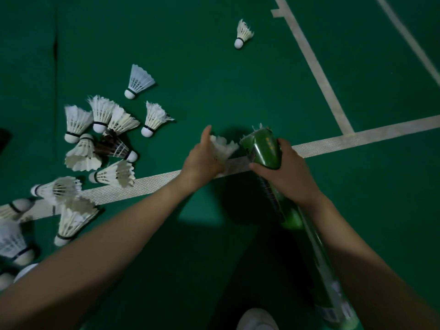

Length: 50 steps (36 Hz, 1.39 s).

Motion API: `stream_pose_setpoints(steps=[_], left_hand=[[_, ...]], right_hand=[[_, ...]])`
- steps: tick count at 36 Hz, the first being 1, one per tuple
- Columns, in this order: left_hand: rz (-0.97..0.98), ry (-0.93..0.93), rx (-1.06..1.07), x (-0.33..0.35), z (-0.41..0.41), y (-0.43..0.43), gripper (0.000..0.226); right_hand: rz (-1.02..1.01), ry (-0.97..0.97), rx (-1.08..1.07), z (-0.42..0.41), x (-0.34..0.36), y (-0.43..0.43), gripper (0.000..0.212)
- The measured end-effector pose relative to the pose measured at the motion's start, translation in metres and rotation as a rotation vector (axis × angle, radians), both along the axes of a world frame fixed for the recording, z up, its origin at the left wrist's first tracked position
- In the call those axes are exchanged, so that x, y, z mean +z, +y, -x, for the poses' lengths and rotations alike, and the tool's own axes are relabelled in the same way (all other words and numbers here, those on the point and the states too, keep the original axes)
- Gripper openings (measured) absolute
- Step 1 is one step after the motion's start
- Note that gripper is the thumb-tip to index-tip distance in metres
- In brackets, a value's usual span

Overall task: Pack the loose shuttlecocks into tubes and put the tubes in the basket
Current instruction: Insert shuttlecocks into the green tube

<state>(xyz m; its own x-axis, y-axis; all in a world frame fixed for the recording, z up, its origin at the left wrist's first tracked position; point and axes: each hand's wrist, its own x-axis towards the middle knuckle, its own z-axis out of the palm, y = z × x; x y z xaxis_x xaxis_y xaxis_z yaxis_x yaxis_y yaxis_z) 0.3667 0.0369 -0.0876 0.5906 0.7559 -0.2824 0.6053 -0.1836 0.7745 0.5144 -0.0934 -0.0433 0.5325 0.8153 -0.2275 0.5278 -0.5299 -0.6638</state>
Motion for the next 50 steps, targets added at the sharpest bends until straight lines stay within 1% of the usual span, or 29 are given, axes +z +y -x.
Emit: stream_pose_setpoints(steps=[2,3,4,5,7,9,13,14,15,17,18,20,22,25,28,32,35,37,41,44,48,50], left_hand=[[0.122,-0.135,0.101,0.007,0.015,0.013,0.106],[0.183,-0.206,0.15,0.011,0.022,0.018,0.109],[0.234,-0.272,0.201,0.014,0.029,0.022,0.106],[0.267,-0.314,0.24,0.017,0.036,0.026,0.098],[0.29,-0.348,0.289,0.025,0.046,0.032,0.075],[0.346,-0.407,0.357,0.032,0.055,0.036,0.054],[0.371,-0.462,0.467,0.032,0.076,0.043,0.022],[0.355,-0.453,0.481,0.033,0.081,0.044,0.02],[0.323,-0.454,0.487,0.033,0.086,0.045,0.023],[0.215,-0.4,0.478,0.032,0.097,0.047,0.036],[0.162,-0.36,0.478,0.033,0.101,0.047,0.037],[0.118,-0.331,0.479,0.034,0.109,0.05,0.03],[0.167,-0.358,0.457,0.036,0.115,0.052,0.016],[0.243,-0.439,0.469,0.04,0.119,0.053,0.018],[0.216,-0.471,0.497,0.044,0.12,0.057,0.022],[0.186,-0.468,0.488,0.047,0.121,0.063,0.005],[0.129,-0.454,0.439,0.052,0.121,0.063,0.029],[0.112,-0.456,0.444,0.057,0.12,0.062,0.036],[0.123,-0.488,0.443,0.062,0.121,0.064,0.035],[0.21,-0.523,0.326,0.065,0.121,0.062,0.028],[0.208,-0.477,0.234,0.068,0.117,0.057,0.031],[0.243,-0.477,0.218,0.071,0.116,0.056,0.032]], right_hand=[[0.015,-0.021,0.042,0.011,-0.003,0.007,0.071],[0.022,-0.028,0.067,0.017,-0.005,0.011,0.073],[0.031,-0.026,0.093,0.024,-0.007,0.015,0.073],[0.038,-0.02,0.122,0.031,-0.008,0.019,0.072],[0.058,-0.022,0.182,0.045,-0.011,0.027,0.07],[0.074,-0.028,0.236,0.058,-0.013,0.036,0.072],[0.067,-0.044,0.299,0.078,-0.011,0.052,0.081],[0.064,-0.047,0.307,0.082,-0.01,0.055,0.081],[0.058,-0.046,0.314,0.085,-0.009,0.058,0.08],[0.045,-0.033,0.325,0.09,-0.007,0.063,0.075],[0.044,-0.03,0.331,0.093,-0.005,0.066,0.073],[0.047,-0.031,0.341,0.097,-0.005,0.069,0.072],[0.047,-0.03,0.353,0.1,-0.004,0.071,0.073],[0.049,-0.035,0.373,0.103,-0.004,0.073,0.078],[0.052,-0.034,0.386,0.103,-0.004,0.074,0.082],[0.019,-0.012,0.398,0.105,0.0,0.074,0.085],[-0.008,-0.009,0.405,0.106,0.005,0.074,0.084],[-0.025,-0.01,0.413,0.107,0.008,0.074,0.083],[-0.046,0.003,0.412,0.108,0.012,0.075,0.082],[-0.06,-0.001,0.407,0.109,0.013,0.076,0.08],[-0.071,-0.002,0.395,0.108,0.016,0.077,0.077],[-0.072,-0.013,0.383,0.107,0.017,0.076,0.075]])
